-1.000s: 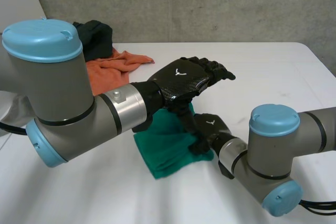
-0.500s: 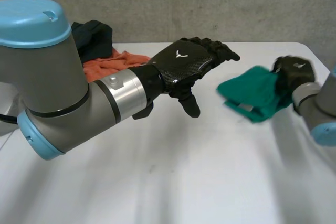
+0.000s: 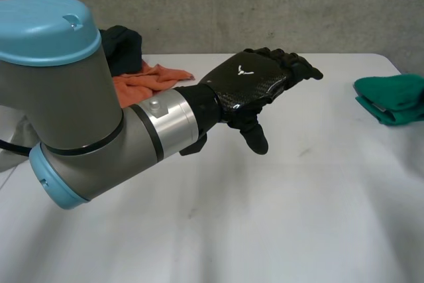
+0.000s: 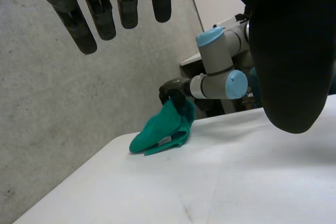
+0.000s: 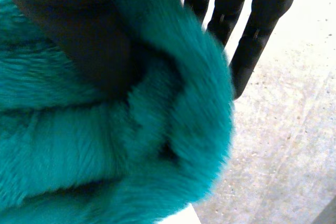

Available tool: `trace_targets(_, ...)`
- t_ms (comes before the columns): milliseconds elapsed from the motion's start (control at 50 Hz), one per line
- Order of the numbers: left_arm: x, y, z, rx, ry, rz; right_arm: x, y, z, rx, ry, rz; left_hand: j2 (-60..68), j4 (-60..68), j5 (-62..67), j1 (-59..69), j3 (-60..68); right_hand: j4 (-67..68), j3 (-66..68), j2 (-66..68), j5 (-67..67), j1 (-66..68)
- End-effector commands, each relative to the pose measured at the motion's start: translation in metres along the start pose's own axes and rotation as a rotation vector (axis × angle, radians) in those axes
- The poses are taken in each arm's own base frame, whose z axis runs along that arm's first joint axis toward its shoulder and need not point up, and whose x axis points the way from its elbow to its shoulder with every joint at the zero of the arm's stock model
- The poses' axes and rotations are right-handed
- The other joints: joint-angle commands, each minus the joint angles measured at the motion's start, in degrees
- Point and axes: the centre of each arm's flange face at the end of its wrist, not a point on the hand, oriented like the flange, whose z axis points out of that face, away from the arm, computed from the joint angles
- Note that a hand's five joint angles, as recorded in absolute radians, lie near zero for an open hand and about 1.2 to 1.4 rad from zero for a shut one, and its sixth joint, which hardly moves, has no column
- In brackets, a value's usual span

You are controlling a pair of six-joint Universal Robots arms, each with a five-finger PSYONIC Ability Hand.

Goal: Fold the laundry.

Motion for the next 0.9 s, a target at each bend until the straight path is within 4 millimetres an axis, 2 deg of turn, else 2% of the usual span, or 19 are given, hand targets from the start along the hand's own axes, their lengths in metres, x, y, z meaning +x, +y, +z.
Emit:
trace_targets(20, 0.004, 0.001, 0.000, -0.002, 0.008, -0.003, 0.010, 0.006, -0.004, -0.070, 0.008, -0.008, -1.91, -1.63, -2.69, -0.91, -1.92, -45.80, -43.53, -41.23, -41.54, -38.31)
trace_targets(80, 0.004, 0.000, 0.000, 0.000, 0.010, -0.002, 0.007, 0.000, -0.013, -0.103, -0.003, -0.036, -1.74, -1.47, -2.52, -0.74, -1.75, -45.80, -43.53, -41.23, -41.54, -38.31)
trace_targets(140, 0.004, -0.001, 0.000, 0.002, 0.008, 0.001, 0.008, -0.022, -0.023, -0.101, -0.003, -0.094, -1.74, -1.46, -2.52, -0.74, -1.75, -45.80, -43.53, -41.23, -41.54, -38.31)
trace_targets(200, 0.002, -0.002, 0.000, 0.005, -0.003, 0.004, 0.009, -0.057, -0.040, -0.030, 0.000, -0.206, -1.58, -1.30, -2.36, -0.57, -1.58, -45.80, -43.53, -41.23, -41.54, -38.31)
trace_targets(280, -0.012, -0.008, -0.002, 0.013, -0.104, 0.016, 0.006, -0.115, -0.070, 0.191, 0.010, -0.393, -1.57, -1.30, -2.35, -0.57, -1.58, -45.80, -43.53, -41.23, -41.54, -38.31)
trace_targets(320, -0.022, -0.013, -0.004, 0.027, -0.167, 0.026, -0.003, -0.126, -0.086, 0.248, -0.025, -0.440, -1.57, -1.30, -2.35, -0.57, -1.58, -45.80, -43.53, -41.23, -41.54, -38.31)
trace_targets(360, -0.045, -0.021, -0.009, 0.052, -0.290, 0.044, -0.028, -0.128, -0.114, 0.291, -0.146, -0.489, -1.57, -1.30, -2.35, -0.57, -1.58, -45.80, -43.53, -41.23, -41.54, -38.31)
trace_targets(380, -0.069, -0.026, -0.016, 0.070, -0.407, 0.060, -0.048, -0.123, -0.134, 0.304, -0.264, -0.504, -1.24, -0.96, -2.02, -0.24, -1.25, -45.80, -43.53, -41.23, -41.54, -38.31)
trace_targets(440, -0.111, -0.034, -0.031, 0.098, -0.590, 0.081, -0.072, -0.119, -0.166, 0.317, -0.419, -0.514, -1.41, -1.13, -2.19, -0.40, -1.41, -45.80, -43.53, -41.23, -41.54, -38.31)
trace_targets(460, -0.140, -0.034, -0.043, 0.099, -0.699, 0.091, -0.082, -0.121, -0.186, 0.328, -0.498, -0.516, -1.41, -1.13, -2.19, -0.40, -1.41, -45.80, -43.53, -41.23, -41.54, -38.31)
trace_targets(520, -0.180, -0.034, -0.062, 0.094, -0.829, 0.120, -0.091, -0.121, -0.214, 0.320, -0.585, -0.514, -1.24, -0.96, -2.02, -0.24, -1.24, -45.80, -43.53, -41.23, -41.54, -38.31)
trace_targets(540, -0.204, -0.029, -0.071, 0.072, -0.882, 0.151, -0.093, -0.117, -0.229, 0.282, -0.619, -0.514, -1.07, -0.79, -1.85, -0.07, -1.08, -45.80, -43.53, -41.23, -41.54, -38.31)
trace_targets(600, -0.241, -0.012, -0.081, 0.016, -0.952, 0.213, -0.096, -0.107, -0.245, 0.212, -0.660, -0.513, -1.07, -0.79, -1.85, -0.07, -1.07, -45.80, -43.53, -41.23, -41.54, -38.31)
trace_targets(620, -0.265, 0.001, -0.087, -0.022, -0.983, 0.259, -0.099, -0.101, -0.255, 0.174, -0.688, -0.517, -0.90, -0.62, -1.68, 0.10, -0.91, -45.80, -43.53, -41.23, -41.54, -38.31)
trace_targets(680, -0.293, 0.020, -0.089, -0.068, -1.004, 0.330, -0.110, -0.091, -0.276, 0.112, -0.760, -0.525, -1.07, -0.79, -1.85, -0.07, -1.07, -45.80, -43.53, -41.23, -41.54, -38.31)
trace_targets(700, -0.310, 0.038, -0.089, -0.088, -0.997, 0.362, -0.112, -0.088, -0.281, 0.095, -0.778, -0.528, -1.07, -0.79, -1.85, -0.07, -1.07, -45.80, -43.53, -41.23, -41.54, -38.31)
trace_targets(760, -0.331, 0.064, -0.085, -0.091, -0.961, 0.396, -0.115, -0.080, -0.293, 0.042, -0.815, -0.545, -1.07, -0.79, -1.85, -0.07, -1.07, -45.80, -43.53, -41.23, -41.54, -38.31)
trace_targets(780, -0.342, 0.081, -0.084, -0.088, -0.930, 0.401, -0.115, -0.078, -0.294, 0.032, -0.819, -0.548, -1.07, -0.79, -1.85, -0.07, -1.07, -45.80, -43.53, -41.23, -41.54, -38.31)
trace_targets(900, -0.364, 0.140, -0.079, -0.109, -0.860, 0.381, -0.111, -0.070, -0.303, -0.009, -0.828, -0.551, -0.90, -0.62, -1.68, 0.10, -0.91, -45.80, -43.53, -41.23, -41.54, -38.31)
